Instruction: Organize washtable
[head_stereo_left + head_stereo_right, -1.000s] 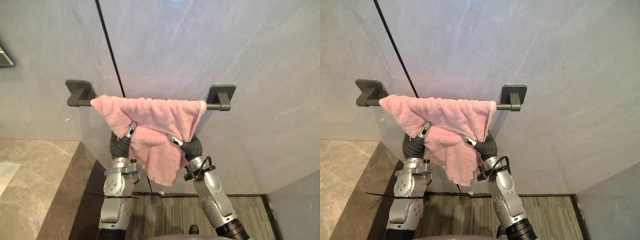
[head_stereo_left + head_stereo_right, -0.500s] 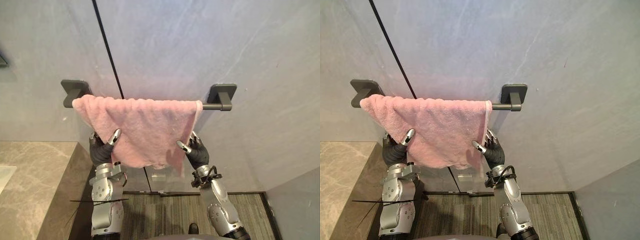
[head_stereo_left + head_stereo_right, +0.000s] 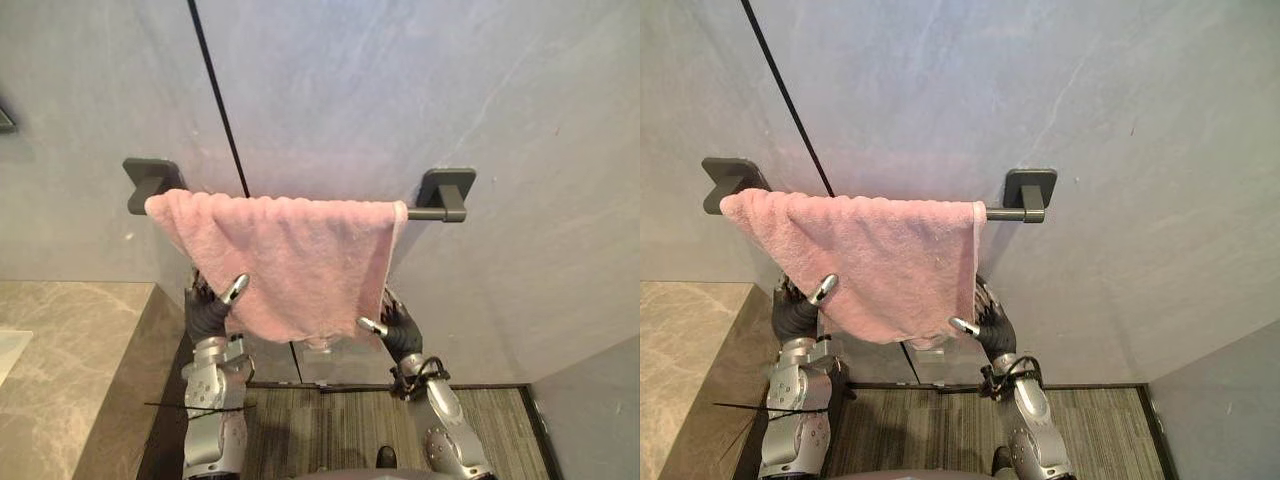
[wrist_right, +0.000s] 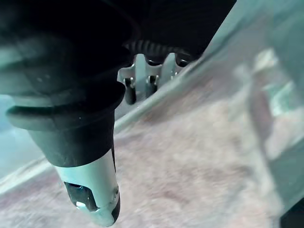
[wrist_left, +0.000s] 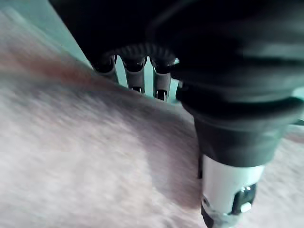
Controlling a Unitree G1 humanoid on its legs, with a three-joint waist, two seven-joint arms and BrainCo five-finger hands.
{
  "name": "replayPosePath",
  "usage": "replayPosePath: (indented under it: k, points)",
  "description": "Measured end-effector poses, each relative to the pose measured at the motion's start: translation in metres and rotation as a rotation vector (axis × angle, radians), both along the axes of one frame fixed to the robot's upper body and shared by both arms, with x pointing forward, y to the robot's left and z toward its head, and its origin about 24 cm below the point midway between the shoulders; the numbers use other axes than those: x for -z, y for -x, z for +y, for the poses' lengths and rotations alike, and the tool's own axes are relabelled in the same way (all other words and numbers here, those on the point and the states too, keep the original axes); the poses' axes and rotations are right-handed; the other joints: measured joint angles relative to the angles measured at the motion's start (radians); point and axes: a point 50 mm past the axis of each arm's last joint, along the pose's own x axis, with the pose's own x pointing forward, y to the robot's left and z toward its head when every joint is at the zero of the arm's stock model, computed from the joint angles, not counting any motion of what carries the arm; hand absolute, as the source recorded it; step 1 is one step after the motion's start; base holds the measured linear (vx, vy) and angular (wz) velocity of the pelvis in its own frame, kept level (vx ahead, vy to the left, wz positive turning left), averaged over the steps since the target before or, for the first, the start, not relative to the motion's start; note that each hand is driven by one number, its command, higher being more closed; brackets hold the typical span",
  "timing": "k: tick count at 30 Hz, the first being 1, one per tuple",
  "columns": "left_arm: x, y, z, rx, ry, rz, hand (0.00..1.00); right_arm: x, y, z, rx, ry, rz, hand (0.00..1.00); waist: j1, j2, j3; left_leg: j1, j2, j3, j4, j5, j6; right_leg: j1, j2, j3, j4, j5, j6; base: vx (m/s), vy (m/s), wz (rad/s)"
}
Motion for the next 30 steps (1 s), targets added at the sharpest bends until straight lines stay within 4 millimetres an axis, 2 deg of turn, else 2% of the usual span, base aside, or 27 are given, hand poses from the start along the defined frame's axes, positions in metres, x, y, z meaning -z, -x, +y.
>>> replayPosePath:
  k: [1, 4, 5, 6, 8, 11, 12, 14, 15, 17, 18, 19, 21, 23, 24, 27, 30]
  points:
    - [0.008, 0.004, 0.001, 0.002, -0.004, 0.038, 0.0, 0.008, 0.006, -0.004, 0.006, 0.021, 0.036, 0.0, 0.0, 0.0, 0.0, 0.0, 0.0, 0.0, 0.0, 0.0, 0.0, 0.001, 0.0, 0.0, -0.002, 0.0, 0.0, 0.0, 0.0, 0.0]
    - [0.056, 0.035, 0.001, 0.046, -0.028, 0.288, 0.0, 0.044, 0.043, -0.023, -0.001, 0.139, 0.215, 0.0, 0.0, 0.0, 0.0, -0.001, 0.001, -0.001, 0.002, -0.004, -0.003, 0.005, 0.0, -0.001, -0.012, 0.002, 0.002, 0.0, 0.0, 0.0]
    - [0.065, 0.043, 0.0, 0.057, -0.03, 0.335, 0.0, 0.048, 0.05, -0.026, -0.005, 0.154, 0.242, 0.0, 0.0, 0.0, 0.0, -0.001, 0.001, -0.001, 0.003, -0.006, -0.003, 0.006, 0.0, -0.001, -0.012, 0.002, 0.002, 0.0, 0.0, -0.04]
    - [0.085, 0.063, -0.002, 0.087, -0.027, 0.45, 0.0, 0.057, 0.067, -0.031, -0.012, 0.179, 0.302, 0.0, 0.0, -0.002, 0.002, 0.0, 0.003, 0.0, 0.006, -0.01, -0.005, 0.008, -0.001, 0.0, -0.012, 0.002, 0.002, 0.0, 0.0, -0.04]
    - [0.1, 0.083, -0.003, 0.109, -0.012, 0.545, 0.0, 0.062, 0.083, -0.035, -0.015, 0.188, 0.35, 0.0, -0.002, -0.006, 0.006, 0.0, 0.005, 0.003, 0.016, -0.015, -0.006, 0.01, 0.0, 0.0, -0.011, 0.001, 0.002, 0.0, 0.0, -0.04]
    - [0.112, 0.114, -0.004, 0.109, 0.033, 0.642, 0.0, 0.058, 0.104, -0.036, -0.056, 0.213, 0.361, 0.0, 0.001, -0.008, 0.021, -0.006, 0.014, 0.012, 0.05, -0.05, -0.007, 0.014, 0.0, -0.006, 0.008, -0.025, 0.012, -0.03, -0.005, -0.01]
    - [0.112, 0.128, -0.003, 0.121, 0.019, 0.679, 0.0, 0.043, 0.109, -0.032, -0.101, 0.225, 0.311, 0.0, -0.001, -0.005, 0.025, -0.006, 0.019, 0.018, 0.072, -0.07, -0.008, 0.014, 0.0, -0.008, 0.029, -0.044, 0.015, 0.0, 0.0, 0.0]
    - [0.107, 0.137, -0.002, 0.142, -0.008, 0.689, 0.0, 0.023, 0.11, -0.03, -0.175, 0.25, 0.225, 0.0, -0.002, -0.004, 0.027, -0.006, 0.022, 0.021, 0.084, -0.083, -0.006, 0.013, 0.001, -0.007, 0.042, -0.055, 0.013, 0.02, 0.015, -0.02]
    - [0.096, 0.141, -0.002, 0.195, -0.047, 0.666, 0.0, 0.003, 0.111, -0.025, -0.257, 0.253, 0.136, 0.0, 0.0, -0.005, 0.026, -0.008, 0.023, 0.021, 0.092, -0.092, -0.01, 0.011, 0.0, -0.008, 0.05, -0.063, 0.015, 0.0, 0.0, 0.0]
    - [0.067, 0.141, 0.0, 0.328, -0.093, 0.566, 0.0, -0.021, 0.107, -0.018, -0.356, 0.173, 0.023, 0.0, 0.002, -0.014, 0.025, -0.021, 0.023, 0.018, 0.1, -0.093, -0.01, -0.002, -0.002, -0.009, 0.061, -0.071, 0.021, 0.05, 0.017, 0.08]
    - [0.048, 0.138, 0.002, 0.393, -0.109, 0.49, 0.0, -0.028, 0.105, -0.015, -0.388, 0.114, -0.009, 0.0, 0.0, -0.019, 0.025, -0.033, 0.022, 0.007, 0.109, -0.092, -0.007, -0.002, -0.004, -0.019, 0.058, -0.07, 0.021, 0.06, 0.014, 0.16]
    - [0.038, 0.135, 0.004, 0.412, -0.102, 0.444, 0.0, -0.031, 0.103, -0.016, -0.397, 0.072, -0.015, 0.0, 0.001, -0.021, 0.025, -0.033, 0.02, 0.002, 0.11, -0.092, -0.006, -0.001, -0.006, -0.023, 0.059, -0.07, 0.02, 0.12, 0.028, 0.21]
    - [0.0, 0.123, 0.021, 0.44, -0.125, 0.266, 0.0, -0.041, 0.092, -0.023, -0.444, 0.006, -0.056, 0.0, 0.003, -0.021, 0.025, -0.036, 0.015, -0.005, 0.124, -0.092, -0.006, 0.004, -0.013, -0.029, 0.061, -0.071, 0.022, 0.11, 0.035, 0.13]
    - [-0.027, 0.115, 0.036, 0.442, -0.133, 0.147, 0.0, -0.052, 0.081, -0.032, -0.476, 0.013, -0.103, 0.0, 0.003, -0.021, 0.028, -0.034, 0.014, -0.009, 0.142, -0.093, -0.007, 0.018, -0.017, -0.039, 0.061, -0.071, 0.022, 0.08, 0.022, 0.1]
    - [-0.057, 0.108, 0.048, 0.465, -0.173, 0.027, 0.0, -0.063, 0.071, -0.044, -0.481, 0.028, -0.146, 0.0, 0.001, -0.02, 0.029, -0.025, 0.013, -0.019, 0.153, -0.093, -0.008, 0.037, -0.02, -0.053, 0.061, -0.071, 0.022, 0.06, 0.012, 0.19]
    - [-0.093, 0.091, 0.059, 0.535, -0.174, -0.163, 0.0, -0.08, 0.05, -0.056, -0.515, 0.042, -0.221, 0.0, 0.005, -0.014, 0.032, 0.002, 0.013, -0.042, 0.159, -0.093, -0.008, 0.074, -0.026, -0.061, 0.073, -0.076, 0.027, 0.03, 0.009, 0.26]
    - [-0.114, 0.069, 0.058, 0.642, -0.133, -0.291, 0.0, -0.099, 0.027, -0.043, -0.61, 0.002, -0.316, 0.0, 0.006, -0.008, 0.035, 0.045, 0.009, -0.058, 0.158, -0.097, -0.009, 0.121, -0.033, -0.08, 0.087, -0.097, 0.03, -0.02, -0.011, 0.19]
